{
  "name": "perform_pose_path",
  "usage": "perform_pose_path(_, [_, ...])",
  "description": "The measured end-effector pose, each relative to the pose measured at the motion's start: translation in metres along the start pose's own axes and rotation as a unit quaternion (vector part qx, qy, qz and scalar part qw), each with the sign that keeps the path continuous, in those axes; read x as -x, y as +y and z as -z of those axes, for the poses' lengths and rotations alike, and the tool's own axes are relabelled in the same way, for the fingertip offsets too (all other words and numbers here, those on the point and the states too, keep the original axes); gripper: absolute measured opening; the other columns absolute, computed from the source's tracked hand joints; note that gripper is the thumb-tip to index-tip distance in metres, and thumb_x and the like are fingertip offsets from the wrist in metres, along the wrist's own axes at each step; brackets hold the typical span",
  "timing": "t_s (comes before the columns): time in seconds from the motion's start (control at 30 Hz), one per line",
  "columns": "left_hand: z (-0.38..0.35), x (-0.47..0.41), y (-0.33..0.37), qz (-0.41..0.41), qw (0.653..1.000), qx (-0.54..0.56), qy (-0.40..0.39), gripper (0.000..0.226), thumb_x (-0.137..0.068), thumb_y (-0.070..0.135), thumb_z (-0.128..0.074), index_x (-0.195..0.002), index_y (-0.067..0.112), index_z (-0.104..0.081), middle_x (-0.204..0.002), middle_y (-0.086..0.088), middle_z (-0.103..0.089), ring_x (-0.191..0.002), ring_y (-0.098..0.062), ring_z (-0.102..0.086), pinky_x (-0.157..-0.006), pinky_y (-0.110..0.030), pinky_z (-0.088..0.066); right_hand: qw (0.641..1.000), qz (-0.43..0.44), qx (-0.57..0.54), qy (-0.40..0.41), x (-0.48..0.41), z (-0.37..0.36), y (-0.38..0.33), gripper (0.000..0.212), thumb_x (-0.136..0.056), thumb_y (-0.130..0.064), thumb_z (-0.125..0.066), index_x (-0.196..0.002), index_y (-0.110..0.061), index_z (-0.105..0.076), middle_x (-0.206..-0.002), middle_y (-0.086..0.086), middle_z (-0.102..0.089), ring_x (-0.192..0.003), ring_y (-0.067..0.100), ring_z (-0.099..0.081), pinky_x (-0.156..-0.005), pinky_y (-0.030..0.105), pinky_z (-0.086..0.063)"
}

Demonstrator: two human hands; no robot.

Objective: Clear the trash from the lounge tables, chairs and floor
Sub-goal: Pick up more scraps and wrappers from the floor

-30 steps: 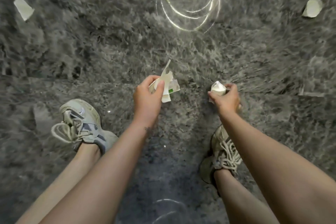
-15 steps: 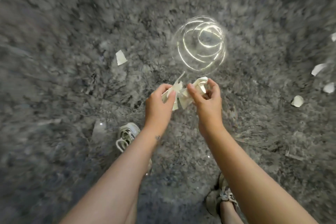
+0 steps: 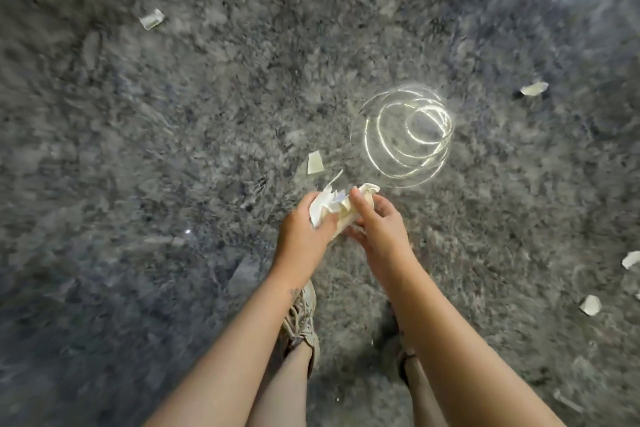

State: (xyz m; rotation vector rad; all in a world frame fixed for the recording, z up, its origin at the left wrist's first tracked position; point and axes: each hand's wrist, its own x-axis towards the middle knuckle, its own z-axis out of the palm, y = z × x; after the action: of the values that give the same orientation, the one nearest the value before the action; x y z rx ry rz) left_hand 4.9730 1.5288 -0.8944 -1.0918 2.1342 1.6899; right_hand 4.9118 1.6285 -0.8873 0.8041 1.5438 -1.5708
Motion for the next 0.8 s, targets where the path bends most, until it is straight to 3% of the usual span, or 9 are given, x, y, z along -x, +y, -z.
perform_pose_path(0.13, [0.01, -0.021, -0.016, 0.027, 0.997, -0.019, 0.065, 0.022, -0.083, 0.003, -0.062, -0.101, 0.015, -0.064, -0.08, 0.008, -0.062, -0.075, -0.014, -0.057, -0.061, -0.021, -0.041, 0.994, -0.006, 0.106, -0.031, -0.03, -0.012, 0.009, 0.047, -0.084, -0.039, -0.064, -0.117, -0.007, -0.055, -0.107, 0.012, -0.063, -0.085, 0.017, -0.061, -0.066, 0.025, -0.049])
perform_pose_path(0.3, [0.017, -0.042, -0.056, 0.073, 0.988, -0.018, 0.135, 0.021, -0.086, 0.005, -0.06, -0.107, 0.01, -0.064, -0.088, -0.001, -0.066, -0.076, -0.016, -0.058, -0.062, -0.024, -0.042, 0.983, 0.01, 0.179, 0.046, -0.103, -0.013, 0.023, 0.036, -0.087, -0.046, -0.057, -0.109, -0.018, -0.055, -0.108, 0.004, -0.061, -0.078, 0.009, -0.059, -0.064, 0.02, -0.044])
perform_pose_path(0.4, [0.013, -0.064, -0.085, 0.089, 0.981, -0.01, 0.171, 0.02, -0.085, 0.006, -0.061, -0.103, 0.015, -0.063, -0.08, 0.014, -0.061, -0.07, -0.002, -0.056, -0.058, -0.013, -0.043, 0.96, 0.053, 0.262, 0.078, -0.162, -0.018, 0.035, 0.035, -0.084, -0.038, -0.065, -0.109, -0.016, -0.054, -0.11, 0.003, -0.06, -0.08, 0.007, -0.056, -0.059, 0.011, -0.04])
perform_pose_path(0.47, [0.009, -0.077, -0.104, 0.096, 0.977, -0.008, 0.192, 0.019, -0.085, 0.008, -0.063, -0.097, 0.023, -0.061, -0.073, 0.023, -0.054, -0.064, 0.007, -0.054, -0.052, -0.006, -0.04, 0.94, 0.075, 0.322, 0.083, -0.2, -0.027, 0.046, 0.04, -0.082, -0.034, -0.068, -0.113, -0.014, -0.052, -0.112, 0.002, -0.059, -0.094, 0.014, -0.057, -0.072, 0.017, -0.042])
perform_pose_path(0.6, [-0.003, -0.098, -0.139, 0.097, 0.968, 0.02, 0.229, 0.024, -0.084, 0.01, -0.063, -0.086, 0.032, -0.056, -0.068, 0.021, -0.057, -0.059, 0.014, -0.054, -0.049, -0.006, -0.039, 0.889, 0.109, 0.438, 0.082, -0.262, -0.051, 0.072, 0.049, -0.081, -0.036, -0.068, -0.12, -0.015, -0.048, -0.123, 0.002, -0.055, -0.113, 0.02, -0.053, -0.098, 0.034, -0.039])
perform_pose_path(0.73, [-0.011, -0.105, -0.168, 0.11, 0.961, 0.042, 0.25, 0.024, -0.084, 0.011, -0.063, -0.088, 0.033, -0.056, -0.074, 0.023, -0.059, -0.065, 0.012, -0.056, -0.059, -0.015, -0.046, 0.795, 0.138, 0.576, 0.13, -0.289, -0.072, 0.101, 0.052, -0.082, -0.034, -0.066, -0.122, -0.013, -0.041, -0.129, 0.006, -0.047, -0.121, 0.026, -0.044, -0.099, 0.038, -0.032])
perform_pose_path(0.8, [-0.012, -0.104, -0.175, 0.114, 0.958, 0.049, 0.26, 0.025, -0.083, 0.01, -0.063, -0.089, 0.032, -0.056, -0.075, 0.024, -0.058, -0.067, 0.012, -0.056, -0.059, -0.011, -0.045, 0.777, 0.149, 0.595, 0.141, -0.294, -0.077, 0.11, 0.046, -0.085, -0.024, -0.062, -0.123, -0.013, -0.04, -0.13, 0.005, -0.047, -0.122, 0.026, -0.043, -0.097, 0.038, -0.031])
